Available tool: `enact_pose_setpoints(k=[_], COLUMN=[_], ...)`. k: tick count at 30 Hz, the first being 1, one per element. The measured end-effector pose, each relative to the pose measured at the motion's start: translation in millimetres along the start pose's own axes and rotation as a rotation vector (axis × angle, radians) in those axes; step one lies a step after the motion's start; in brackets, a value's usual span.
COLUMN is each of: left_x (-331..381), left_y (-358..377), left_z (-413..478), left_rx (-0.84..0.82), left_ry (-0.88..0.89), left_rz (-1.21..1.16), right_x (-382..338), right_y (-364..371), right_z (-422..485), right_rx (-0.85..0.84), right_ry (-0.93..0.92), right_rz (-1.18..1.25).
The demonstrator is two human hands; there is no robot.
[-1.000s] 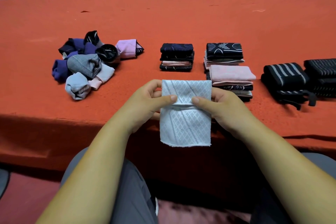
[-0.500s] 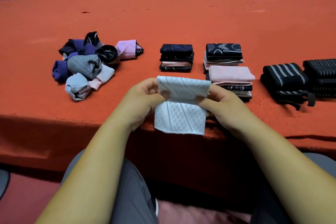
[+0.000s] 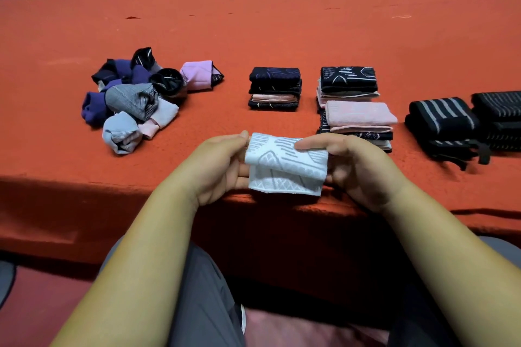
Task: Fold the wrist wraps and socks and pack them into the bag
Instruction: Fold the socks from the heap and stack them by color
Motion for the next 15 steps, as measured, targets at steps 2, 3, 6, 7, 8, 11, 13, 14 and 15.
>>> enact_pose_setpoints(k=[2,3,6,7,8,11,13,14,15], left_x=[-1.6,-1.9,2.5,4.1,5.7,13.0,15.6,16.1,16.8], left_y=[3.9,4.9,6.2,5.3,4.6,3.0,1.2,0.4,-0.4], left_z=[0.1,-1.0,-4.1,-4.5,-4.9,-7.6,-8.8,-9.4,-10.3], left_rx=[-0.050,-0.054,-0.039,-0.033,-0.029,-0.018,-0.020,-0.012,0.007], left_ry=[-0.021,-0.002,0.118,0.148,0.172,0.246,0.278,0.277,0.269], left_rz=[0.043,0.084,0.134,0.124,0.109,0.053,0.004,-0.009,-0.005], right_x=[4.0,5.7,2.6,-0.2,-2.0,1.4,2.9,4.3,4.6], right_y=[-4.5,-5.2,-3.3,-2.1,-0.8,2.3,7.4,7.6,7.3], right_z=[1.2,1.1,-0.9,-1.4,-1.6,-1.7,-2.8,-3.4,-3.5], right_rx=[0.005,0.006,-0.002,-0.002,0.007,0.067,0.054,0.047,0.051], right_ry=[0.001,0.007,-0.041,-0.069,-0.089,-0.040,0.006,0.016,0.017], right_rz=[-0.045,-0.082,-0.156,-0.167,-0.166,-0.139,-0.229,-0.267,-0.283])
Point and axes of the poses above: each hand's wrist, its own z-axis towards the middle knuckle, its own y-axis out of the palm, x = y × z, the point moved 7 cm from there along z, towards the middle knuckle, and after that the axes turned 11 degrees about -y, right-handed, at the moved point
